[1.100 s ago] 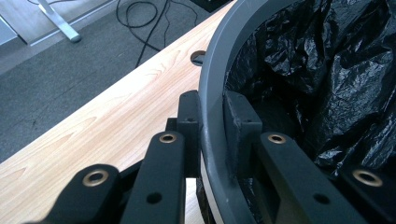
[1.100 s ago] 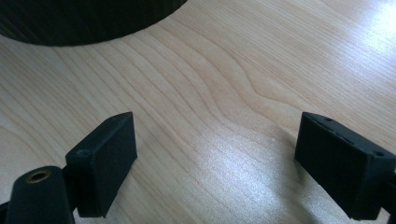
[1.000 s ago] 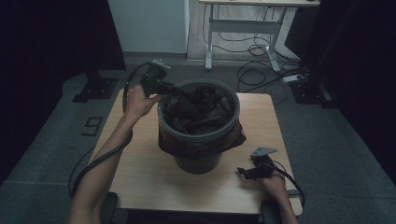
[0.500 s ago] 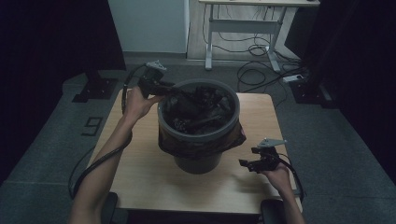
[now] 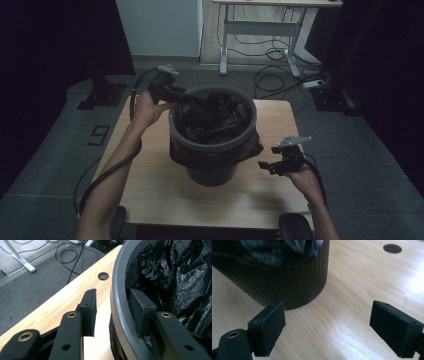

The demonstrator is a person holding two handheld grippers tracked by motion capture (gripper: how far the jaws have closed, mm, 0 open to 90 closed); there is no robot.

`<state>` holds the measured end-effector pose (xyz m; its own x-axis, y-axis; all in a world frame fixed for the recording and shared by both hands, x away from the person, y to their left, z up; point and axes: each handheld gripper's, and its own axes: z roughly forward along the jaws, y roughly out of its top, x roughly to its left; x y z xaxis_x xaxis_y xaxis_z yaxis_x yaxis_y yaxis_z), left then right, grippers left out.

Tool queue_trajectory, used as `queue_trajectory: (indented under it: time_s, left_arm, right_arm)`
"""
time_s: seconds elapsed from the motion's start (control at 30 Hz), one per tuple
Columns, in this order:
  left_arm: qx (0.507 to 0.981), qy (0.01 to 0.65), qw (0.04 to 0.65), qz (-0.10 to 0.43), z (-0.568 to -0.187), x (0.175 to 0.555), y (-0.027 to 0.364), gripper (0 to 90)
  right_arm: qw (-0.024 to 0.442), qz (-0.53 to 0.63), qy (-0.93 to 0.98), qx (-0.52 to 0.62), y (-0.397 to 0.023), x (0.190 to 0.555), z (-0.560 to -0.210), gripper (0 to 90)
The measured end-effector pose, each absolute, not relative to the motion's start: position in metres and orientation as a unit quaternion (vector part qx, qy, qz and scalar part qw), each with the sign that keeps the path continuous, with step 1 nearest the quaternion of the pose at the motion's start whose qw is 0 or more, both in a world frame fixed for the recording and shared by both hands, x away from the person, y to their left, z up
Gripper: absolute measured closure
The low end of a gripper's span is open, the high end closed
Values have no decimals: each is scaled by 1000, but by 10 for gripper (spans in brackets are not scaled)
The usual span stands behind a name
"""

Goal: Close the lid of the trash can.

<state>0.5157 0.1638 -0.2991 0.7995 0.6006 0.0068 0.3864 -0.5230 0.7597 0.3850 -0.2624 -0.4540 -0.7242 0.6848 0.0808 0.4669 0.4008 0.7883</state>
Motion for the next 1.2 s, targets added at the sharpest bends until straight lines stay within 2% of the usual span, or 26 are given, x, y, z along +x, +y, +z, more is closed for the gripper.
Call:
queue_trajectory:
  time_s: [1.2]
  left_arm:
    - [865, 284, 392, 134, -299, 517, 164, 563]
  right_arm:
    - [134, 455, 826, 306, -250, 410, -326, 119]
